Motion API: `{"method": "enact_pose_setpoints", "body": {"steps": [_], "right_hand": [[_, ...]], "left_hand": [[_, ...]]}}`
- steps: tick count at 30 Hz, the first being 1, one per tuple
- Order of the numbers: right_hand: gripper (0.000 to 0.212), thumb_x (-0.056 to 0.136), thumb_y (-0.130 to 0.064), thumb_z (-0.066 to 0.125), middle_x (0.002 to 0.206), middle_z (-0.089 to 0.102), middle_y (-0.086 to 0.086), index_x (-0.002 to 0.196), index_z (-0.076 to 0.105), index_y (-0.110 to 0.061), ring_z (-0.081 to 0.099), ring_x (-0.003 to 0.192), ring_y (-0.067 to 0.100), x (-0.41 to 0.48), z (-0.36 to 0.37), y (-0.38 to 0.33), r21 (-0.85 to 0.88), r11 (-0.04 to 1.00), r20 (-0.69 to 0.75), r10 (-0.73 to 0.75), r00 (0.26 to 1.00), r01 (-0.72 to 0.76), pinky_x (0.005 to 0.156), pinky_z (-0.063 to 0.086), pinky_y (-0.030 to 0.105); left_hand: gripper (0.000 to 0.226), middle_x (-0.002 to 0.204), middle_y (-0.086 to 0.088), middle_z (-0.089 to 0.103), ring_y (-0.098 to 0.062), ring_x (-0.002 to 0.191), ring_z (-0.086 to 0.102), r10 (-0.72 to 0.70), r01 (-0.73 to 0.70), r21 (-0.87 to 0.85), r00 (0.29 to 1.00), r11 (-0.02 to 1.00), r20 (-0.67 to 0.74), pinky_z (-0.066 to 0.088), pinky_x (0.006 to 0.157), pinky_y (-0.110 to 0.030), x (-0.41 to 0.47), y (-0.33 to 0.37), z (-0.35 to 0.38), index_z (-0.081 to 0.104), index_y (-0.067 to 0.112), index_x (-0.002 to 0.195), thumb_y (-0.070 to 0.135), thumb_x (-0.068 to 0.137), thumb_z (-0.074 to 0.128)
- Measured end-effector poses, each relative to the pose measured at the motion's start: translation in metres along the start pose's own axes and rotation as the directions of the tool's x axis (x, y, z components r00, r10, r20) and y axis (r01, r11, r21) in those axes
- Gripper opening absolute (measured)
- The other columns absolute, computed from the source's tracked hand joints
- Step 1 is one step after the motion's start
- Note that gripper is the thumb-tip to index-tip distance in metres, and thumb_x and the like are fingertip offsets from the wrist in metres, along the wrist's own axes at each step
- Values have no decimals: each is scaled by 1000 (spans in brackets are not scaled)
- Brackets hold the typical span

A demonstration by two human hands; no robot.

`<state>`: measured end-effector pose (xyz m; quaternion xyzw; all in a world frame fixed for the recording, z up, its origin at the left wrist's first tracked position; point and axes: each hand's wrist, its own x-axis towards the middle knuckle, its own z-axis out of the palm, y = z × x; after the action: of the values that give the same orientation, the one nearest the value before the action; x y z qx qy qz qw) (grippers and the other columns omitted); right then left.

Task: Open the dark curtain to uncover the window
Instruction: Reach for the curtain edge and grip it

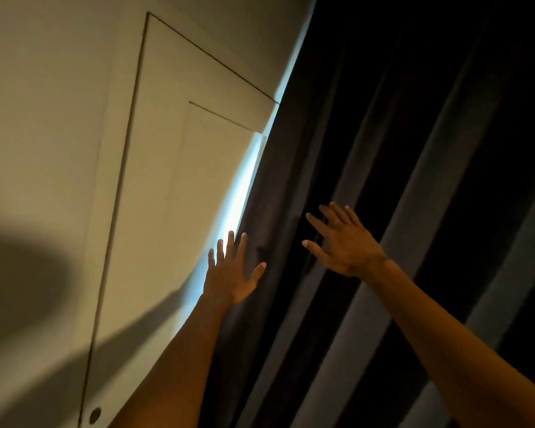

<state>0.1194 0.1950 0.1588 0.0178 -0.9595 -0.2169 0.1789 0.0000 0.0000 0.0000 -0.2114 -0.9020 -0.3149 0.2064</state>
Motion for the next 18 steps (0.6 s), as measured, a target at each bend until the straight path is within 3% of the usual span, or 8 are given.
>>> {"method": "enact_pose_setpoints", "body": {"steps": [3,6,10,13,16,18], "right_hand": [[92,85,-77,0,172,4,10,162,11,-29,-9,158,28,28,0,-5,-129,990,-40,-66,997,60,125,-13,44],[78,97,-69,18,172,6,13,162,15,-27,-8,158,29,55,-2,-7,-223,966,-68,-147,987,129,123,-15,42],[81,92,-67,21,168,22,18,159,31,-23,10,157,35,85,-6,-7,-307,922,-69,-268,961,235,128,2,48],[77,94,-65,29,166,27,19,157,36,-21,16,156,36,107,-16,-8,-349,887,-87,-352,932,302,128,10,50],[77,96,-66,26,169,18,16,160,27,-22,6,158,32,124,-26,-8,-395,849,-50,-403,914,353,129,3,47],[78,96,-67,22,171,12,14,162,22,-24,-2,159,28,132,-31,-6,-423,829,-12,-408,913,365,128,-5,43]], "left_hand": [[100,168,-5,-11,-33,154,-2,-20,16,-65,998,998,-55,2,124,-50,7,-4,18,-10,28,158,83,77,8],[102,167,-5,-16,-34,154,-2,-20,8,-123,995,992,-101,4,125,-50,7,-11,44,-22,25,155,84,82,19],[112,167,-11,-6,-33,154,4,-58,28,-266,993,963,-106,11,125,-48,2,-12,58,-23,16,155,83,84,33],[112,166,-11,15,-30,150,22,-49,10,-392,995,920,-90,20,122,-49,1,-9,61,-14,15,158,80,85,40],[104,165,-6,22,-27,144,32,46,-101,-352,986,931,-162,27,117,-47,-1,-5,69,3,15,160,74,87,46],[100,162,-6,29,-26,142,32,115,-165,-326,979,931,-168,23,119,-49,-2,-1,75,11,14,160,73,86,44]]}}
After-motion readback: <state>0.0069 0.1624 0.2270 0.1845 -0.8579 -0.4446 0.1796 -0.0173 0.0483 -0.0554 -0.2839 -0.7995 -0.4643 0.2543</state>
